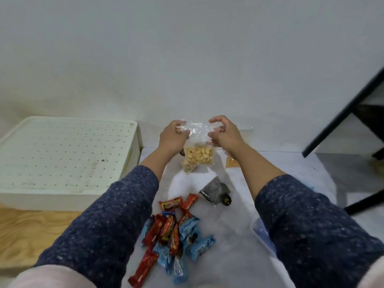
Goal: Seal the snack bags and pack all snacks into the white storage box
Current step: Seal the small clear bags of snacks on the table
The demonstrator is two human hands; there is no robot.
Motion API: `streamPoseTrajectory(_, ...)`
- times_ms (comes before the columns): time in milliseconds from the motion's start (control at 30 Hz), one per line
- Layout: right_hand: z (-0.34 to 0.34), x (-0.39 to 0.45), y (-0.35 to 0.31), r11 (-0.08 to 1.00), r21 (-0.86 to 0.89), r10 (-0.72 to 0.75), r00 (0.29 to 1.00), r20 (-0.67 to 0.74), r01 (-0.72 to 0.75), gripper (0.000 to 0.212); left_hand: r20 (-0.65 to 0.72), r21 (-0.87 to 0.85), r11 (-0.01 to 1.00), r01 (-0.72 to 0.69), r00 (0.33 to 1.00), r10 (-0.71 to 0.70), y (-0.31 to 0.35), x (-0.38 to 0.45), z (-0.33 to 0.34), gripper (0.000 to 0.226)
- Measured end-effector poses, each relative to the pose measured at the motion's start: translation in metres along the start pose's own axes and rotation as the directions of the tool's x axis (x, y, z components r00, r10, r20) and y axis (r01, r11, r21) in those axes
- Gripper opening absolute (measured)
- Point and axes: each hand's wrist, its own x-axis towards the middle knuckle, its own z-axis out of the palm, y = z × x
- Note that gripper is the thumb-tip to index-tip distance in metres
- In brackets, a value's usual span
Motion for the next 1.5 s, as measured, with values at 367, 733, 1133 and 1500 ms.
streamPoseTrajectory(367,-0.028,-0.068,-0.031,0.936,0.327,-0.07,0.98,-0.188,0.13,0.008,-0.077,-0.346,0.919,-0.189,0.982,0.173,0.04,-0.061,0.004,0.011)
streamPoseTrajectory(733,-0.08,-0.078,-0.038,0.933,0.273,-0.2,0.968,-0.151,0.236,0.016,-0.166,-0.459,0.862,-0.214,0.974,0.153,0.066,-0.077,0.037,0.009)
streamPoseTrajectory(1133,-0.091,-0.069,-0.033,0.916,0.292,-0.261,0.962,-0.085,0.275,0.017,-0.295,-0.537,0.804,-0.255,0.95,0.105,0.082,-0.081,0.058,0.021)
streamPoseTrajectory(1500,-0.097,-0.069,-0.028,0.915,0.305,-0.276,0.961,-0.003,0.263,0.012,-0.183,-0.46,0.855,-0.237,0.968,0.17,0.081,-0.085,0.071,0.006)
